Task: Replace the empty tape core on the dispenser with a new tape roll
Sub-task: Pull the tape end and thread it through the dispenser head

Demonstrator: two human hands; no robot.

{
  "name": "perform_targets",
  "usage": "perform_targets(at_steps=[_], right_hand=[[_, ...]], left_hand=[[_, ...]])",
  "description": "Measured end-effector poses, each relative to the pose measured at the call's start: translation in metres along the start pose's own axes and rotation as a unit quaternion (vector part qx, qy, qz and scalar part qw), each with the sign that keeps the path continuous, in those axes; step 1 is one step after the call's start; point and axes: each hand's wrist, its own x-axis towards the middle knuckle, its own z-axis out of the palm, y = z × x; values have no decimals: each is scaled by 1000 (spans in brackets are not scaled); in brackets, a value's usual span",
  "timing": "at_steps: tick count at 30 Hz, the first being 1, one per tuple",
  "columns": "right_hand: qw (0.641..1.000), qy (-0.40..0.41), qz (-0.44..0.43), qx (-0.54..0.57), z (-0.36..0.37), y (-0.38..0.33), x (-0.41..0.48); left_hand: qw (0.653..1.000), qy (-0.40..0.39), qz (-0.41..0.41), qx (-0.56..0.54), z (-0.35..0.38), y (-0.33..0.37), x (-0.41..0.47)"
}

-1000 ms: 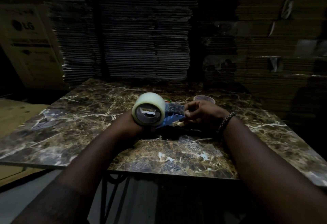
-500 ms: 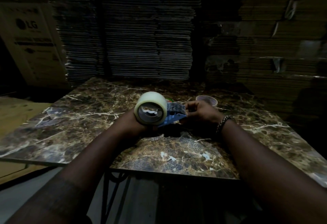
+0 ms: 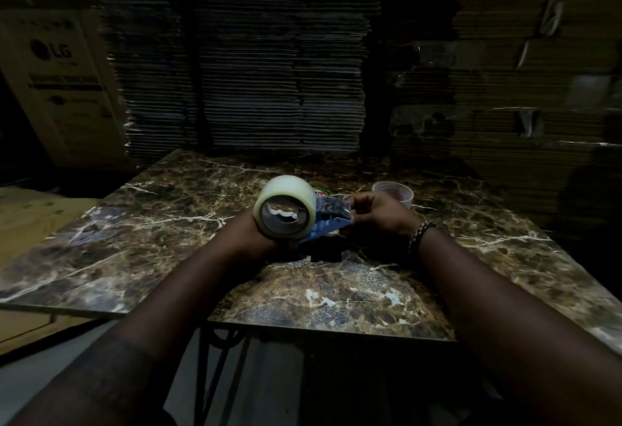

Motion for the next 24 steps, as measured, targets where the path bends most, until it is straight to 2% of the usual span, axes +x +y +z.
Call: perform_targets(at_steps=[15,20,24], right_hand=[[1000,12,-12,8,4,2,4],[997,25,-28,-62,7,3,5],[964,29,-91,-249,16,3,12]], left_hand=[[997,28,-11,65,-5,3,2],[997,25,-2,76,-5,1,3],[998,20,1,59,-1,2,-1]])
